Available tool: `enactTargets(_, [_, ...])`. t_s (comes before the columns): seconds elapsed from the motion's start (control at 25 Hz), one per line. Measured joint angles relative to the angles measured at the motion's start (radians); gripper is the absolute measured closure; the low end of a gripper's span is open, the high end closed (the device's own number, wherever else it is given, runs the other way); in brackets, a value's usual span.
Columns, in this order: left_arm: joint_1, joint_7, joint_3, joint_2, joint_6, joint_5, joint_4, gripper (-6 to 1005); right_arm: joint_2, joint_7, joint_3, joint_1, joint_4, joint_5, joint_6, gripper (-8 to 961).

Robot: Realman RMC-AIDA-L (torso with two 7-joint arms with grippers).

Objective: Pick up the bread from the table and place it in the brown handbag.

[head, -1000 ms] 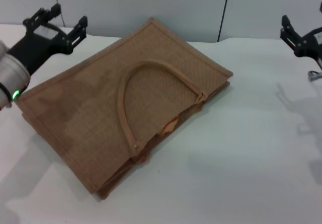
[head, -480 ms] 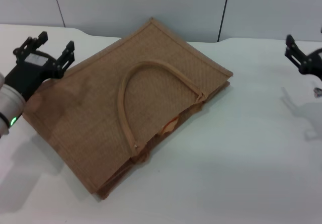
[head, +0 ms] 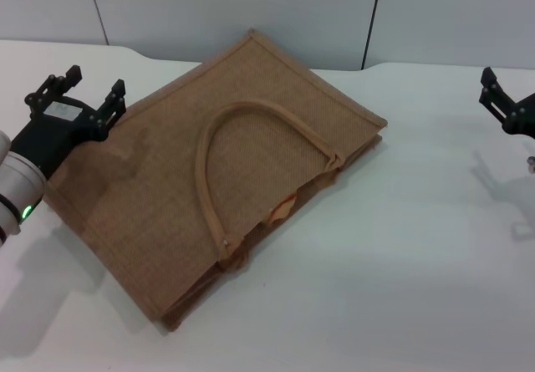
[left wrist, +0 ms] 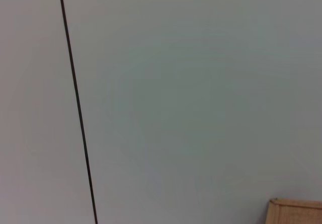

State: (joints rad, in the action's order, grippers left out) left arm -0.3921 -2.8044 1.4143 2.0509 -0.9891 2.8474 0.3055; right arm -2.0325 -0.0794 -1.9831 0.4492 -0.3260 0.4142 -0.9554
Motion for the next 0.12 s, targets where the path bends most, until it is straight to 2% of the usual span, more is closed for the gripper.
enactTargets(0.12, [-0.004, 0.0, 0.0, 0.0, -0.007, 0.001, -0.006, 308, 0.0, -0.006, 0.0, 0.003, 0.006, 0.0, 0.001, 74])
